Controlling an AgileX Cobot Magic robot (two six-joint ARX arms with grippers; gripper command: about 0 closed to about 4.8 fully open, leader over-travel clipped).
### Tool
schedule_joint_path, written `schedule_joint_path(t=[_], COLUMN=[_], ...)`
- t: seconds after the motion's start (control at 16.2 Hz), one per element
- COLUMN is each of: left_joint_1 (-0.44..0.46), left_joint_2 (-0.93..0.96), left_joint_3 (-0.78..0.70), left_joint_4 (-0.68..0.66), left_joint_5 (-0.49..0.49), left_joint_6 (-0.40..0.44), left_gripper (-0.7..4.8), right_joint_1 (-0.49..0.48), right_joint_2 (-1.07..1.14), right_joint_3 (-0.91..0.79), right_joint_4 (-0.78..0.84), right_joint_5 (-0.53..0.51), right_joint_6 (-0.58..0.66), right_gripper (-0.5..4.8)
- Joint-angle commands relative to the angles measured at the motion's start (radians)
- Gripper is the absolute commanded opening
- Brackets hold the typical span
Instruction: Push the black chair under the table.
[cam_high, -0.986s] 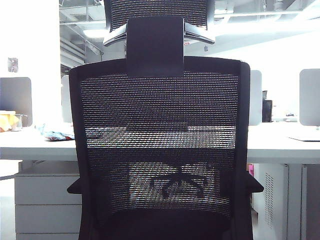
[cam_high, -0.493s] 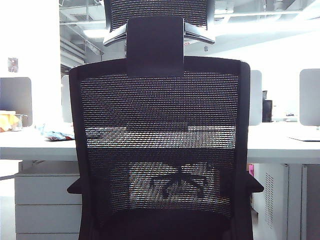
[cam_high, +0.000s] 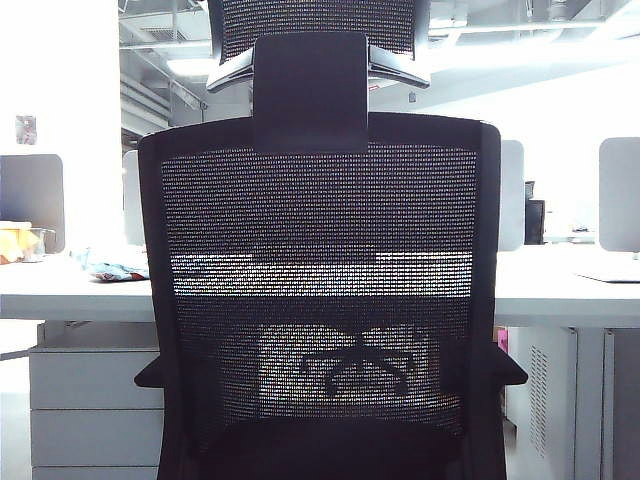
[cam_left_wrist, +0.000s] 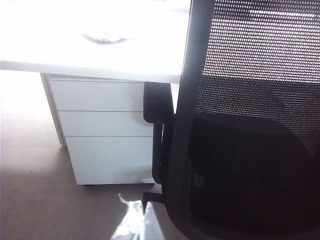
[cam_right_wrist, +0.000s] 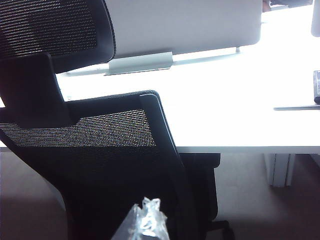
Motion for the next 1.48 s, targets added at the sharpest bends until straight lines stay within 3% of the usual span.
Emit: schedule_joint_path(t=[0.06, 1.17, 1.29, 1.48], left_joint_1=[0.001, 0.001, 0.001, 0.001], left_joint_2=[0.001, 0.001, 0.001, 0.001], left_joint_3=[-0.001, -0.001, -0.001, -0.001], left_joint_4=[0.014, 0.013, 0.013, 0.013], left_joint_5=[0.005, 0.003, 0.003, 0.003], left_joint_6=[0.008, 0.008, 0.008, 0.008], left_gripper=[-0.05, -0.05, -0.05, -0.05], right_joint_1=[0.001, 0.001, 0.0, -0.072], right_joint_2=[0.0, 0.0, 0.0, -0.005], right_joint_3=[0.003, 0.003, 0.001, -0.051], right_joint_4=[0.011, 0.008, -0.057, -0.068], right_joint_5=[0.004, 0.004, 0.008, 0.008], right_joint_6=[-0.002, -0.01, -0.134, -0.164], right_gripper=[-0.01, -0.01, -0.01, -0.01])
